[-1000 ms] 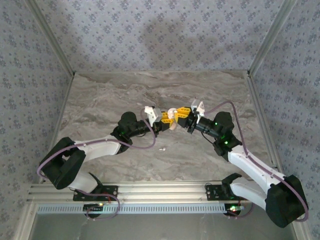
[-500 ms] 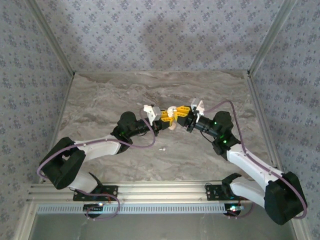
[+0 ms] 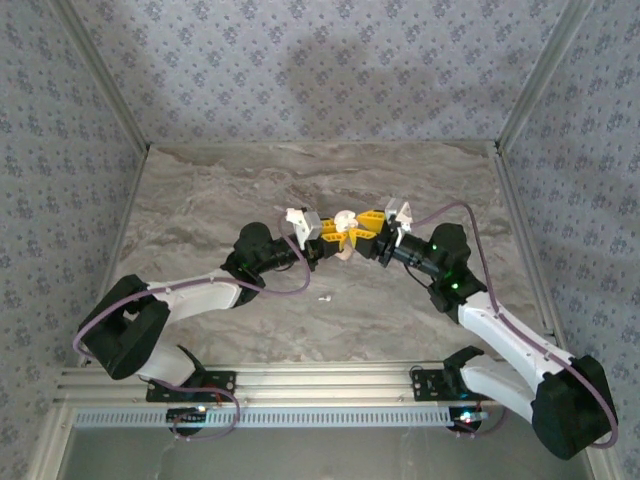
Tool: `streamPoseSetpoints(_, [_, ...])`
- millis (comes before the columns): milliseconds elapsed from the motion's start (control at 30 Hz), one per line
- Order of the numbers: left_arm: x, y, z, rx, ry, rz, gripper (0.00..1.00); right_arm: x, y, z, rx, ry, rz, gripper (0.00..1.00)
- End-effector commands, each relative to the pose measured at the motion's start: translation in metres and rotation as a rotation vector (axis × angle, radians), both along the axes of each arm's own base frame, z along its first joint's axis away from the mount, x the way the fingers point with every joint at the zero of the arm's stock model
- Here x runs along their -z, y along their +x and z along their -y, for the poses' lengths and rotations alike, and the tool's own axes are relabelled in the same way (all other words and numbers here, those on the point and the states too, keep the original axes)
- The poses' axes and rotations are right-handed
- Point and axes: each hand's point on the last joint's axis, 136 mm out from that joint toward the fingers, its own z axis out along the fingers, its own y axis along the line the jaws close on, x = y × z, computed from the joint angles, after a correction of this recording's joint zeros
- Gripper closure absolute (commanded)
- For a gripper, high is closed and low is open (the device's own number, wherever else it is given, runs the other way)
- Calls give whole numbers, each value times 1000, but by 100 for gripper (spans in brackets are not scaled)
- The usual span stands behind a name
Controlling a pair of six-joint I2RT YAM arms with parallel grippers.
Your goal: Insert wireless bluetooth earbuds into charging case
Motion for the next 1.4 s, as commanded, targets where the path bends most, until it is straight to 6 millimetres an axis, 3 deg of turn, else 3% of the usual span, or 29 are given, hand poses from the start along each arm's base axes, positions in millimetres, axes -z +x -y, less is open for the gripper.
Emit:
streamPoseSetpoints(0, [-41,-2,-3,-10,-71,89,85,-14,1,-1,-13,7,14,55])
streamPoseSetpoints(167, [-28,8,-6,-54,-26,73,85,-34,-8,2,-20,26,32,48])
streamPoseSetpoints(267, [-22,11,-8,-64,-10,61,85,-42,-3,15,73,56,-12,38])
streamPoseSetpoints(400, [-18,11,-9,-73,2,50,85,-35,9,33,194,75,-190,19])
streamPoseSetpoints(667, [-17,13,-8,-74,11,37,84,-14,14,26,189,101,-456,14])
streamPoseSetpoints(1000, [-17,13,-8,-72,7,30,85,-3,15,2,98,0,-455,13])
streamPoseSetpoints(1367, [-20,12,-10,-73,1,32,85,18,16,5,110,-63,-510,15])
